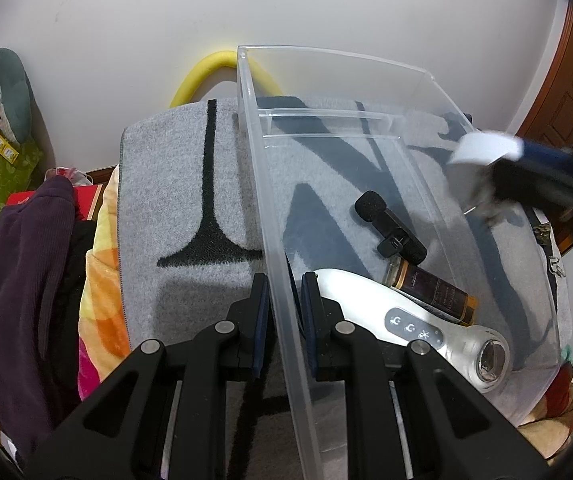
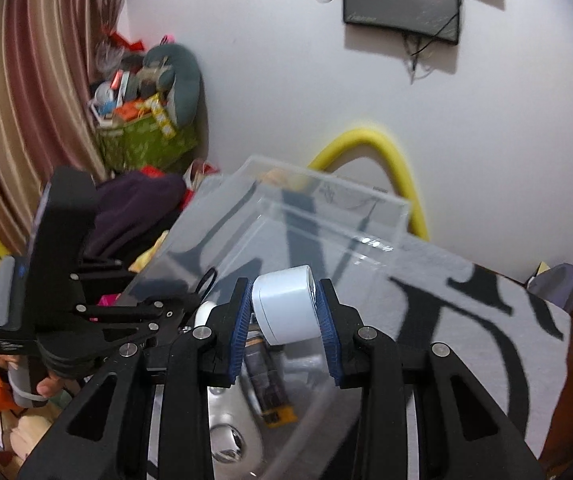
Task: Organize rigid objects
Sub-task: 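Carry the white plug adapter into the box and release it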
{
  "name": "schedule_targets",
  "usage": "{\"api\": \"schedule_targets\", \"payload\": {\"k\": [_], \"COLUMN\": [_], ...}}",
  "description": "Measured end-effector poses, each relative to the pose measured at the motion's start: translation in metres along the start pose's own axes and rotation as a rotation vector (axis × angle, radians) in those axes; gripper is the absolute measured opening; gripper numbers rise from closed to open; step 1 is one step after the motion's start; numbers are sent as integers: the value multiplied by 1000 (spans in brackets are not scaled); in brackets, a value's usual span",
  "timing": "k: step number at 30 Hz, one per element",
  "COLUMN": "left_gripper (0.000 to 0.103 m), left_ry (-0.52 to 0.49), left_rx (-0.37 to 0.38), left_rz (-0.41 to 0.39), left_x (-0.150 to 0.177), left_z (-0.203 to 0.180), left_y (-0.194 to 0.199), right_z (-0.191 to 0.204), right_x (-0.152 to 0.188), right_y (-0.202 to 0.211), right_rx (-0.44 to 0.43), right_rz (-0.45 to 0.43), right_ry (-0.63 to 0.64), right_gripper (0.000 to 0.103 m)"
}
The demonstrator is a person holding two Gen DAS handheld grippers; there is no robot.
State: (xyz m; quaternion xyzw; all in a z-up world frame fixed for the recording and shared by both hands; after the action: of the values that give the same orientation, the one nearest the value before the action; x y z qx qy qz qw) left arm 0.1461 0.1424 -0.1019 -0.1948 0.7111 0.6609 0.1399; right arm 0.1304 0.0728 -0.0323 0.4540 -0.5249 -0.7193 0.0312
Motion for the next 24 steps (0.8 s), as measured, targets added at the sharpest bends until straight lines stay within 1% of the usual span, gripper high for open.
{"api": "schedule_targets", "payload": {"k": [5,10,17,24], "left_gripper": [16,16,16,16], "left_ry": [1,4,4,3], "left_rx": [4,11,12,11], "left_rz": [-2,-4,-5,-5], "left_x": [0,0,0,0], "left_z": [1,2,1,1], "left_y": [0,0,0,0], "right_z": [11,18,31,28], "right_x": [-4,-2,-2,5], "right_y": [-27,-45,-51,-52], "right_rx": [-47,-60,-46,-56], "right_rz": [71,129,154,179], "right_ry": [3,28,67,41], "right_gripper": [30,30,31,32]}}
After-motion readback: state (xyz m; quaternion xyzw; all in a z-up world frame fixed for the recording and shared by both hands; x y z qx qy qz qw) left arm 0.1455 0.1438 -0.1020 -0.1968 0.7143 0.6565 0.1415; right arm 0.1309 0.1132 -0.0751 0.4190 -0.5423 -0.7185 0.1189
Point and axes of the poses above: each gripper's, at about its wrist camera, not at the fingertips, and y roughly against the way its jaws point, z to its left, x to its underside, the point moved 5 cm from there along -y, roughly the way its jaws point, and after that the axes turned 8 degrees about z, right-handed, at the moved point
